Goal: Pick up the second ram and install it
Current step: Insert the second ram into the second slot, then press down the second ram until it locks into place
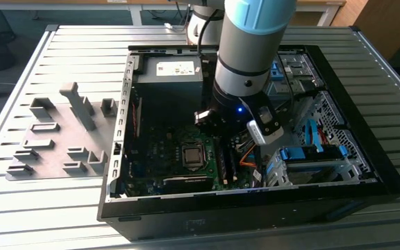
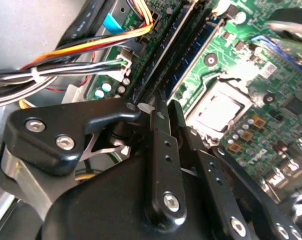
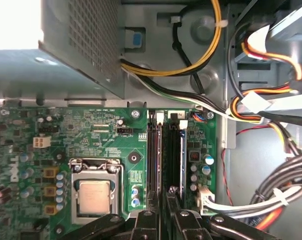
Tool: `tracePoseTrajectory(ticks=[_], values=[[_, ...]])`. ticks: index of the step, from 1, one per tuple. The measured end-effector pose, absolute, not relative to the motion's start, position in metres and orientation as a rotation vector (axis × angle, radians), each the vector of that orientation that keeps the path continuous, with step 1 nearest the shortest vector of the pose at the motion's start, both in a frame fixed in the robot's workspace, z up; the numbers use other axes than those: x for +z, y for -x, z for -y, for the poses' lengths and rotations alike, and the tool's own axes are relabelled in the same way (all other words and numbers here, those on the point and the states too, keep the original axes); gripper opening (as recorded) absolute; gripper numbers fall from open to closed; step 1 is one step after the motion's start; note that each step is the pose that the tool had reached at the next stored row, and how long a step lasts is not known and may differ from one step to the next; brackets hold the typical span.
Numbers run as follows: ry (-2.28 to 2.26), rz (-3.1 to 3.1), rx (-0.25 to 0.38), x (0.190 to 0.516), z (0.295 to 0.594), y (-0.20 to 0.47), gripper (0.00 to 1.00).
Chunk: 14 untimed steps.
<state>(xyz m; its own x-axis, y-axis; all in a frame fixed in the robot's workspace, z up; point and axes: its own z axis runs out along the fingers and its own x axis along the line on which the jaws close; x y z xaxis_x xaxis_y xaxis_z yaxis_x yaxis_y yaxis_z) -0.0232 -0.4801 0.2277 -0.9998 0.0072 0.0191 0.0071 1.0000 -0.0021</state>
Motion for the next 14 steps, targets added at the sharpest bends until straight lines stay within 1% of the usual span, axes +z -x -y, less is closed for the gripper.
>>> tracePoseTrajectory(ticks=[2,6,7,8,14], values=[[0.011,3.122,0.004,0.2341,0.4801,0.0231,0.21],[0.011,3.123,0.004,0.2351,0.4801,0.0231,0.20],[0.011,3.123,0.004,0.2351,0.4801,0.0231,0.13],[0.011,3.122,0.004,0.2352,0.4801,0.0231,0.11],[0.011,3.122,0.005,0.2306,0.4801,0.0231,0.11]])
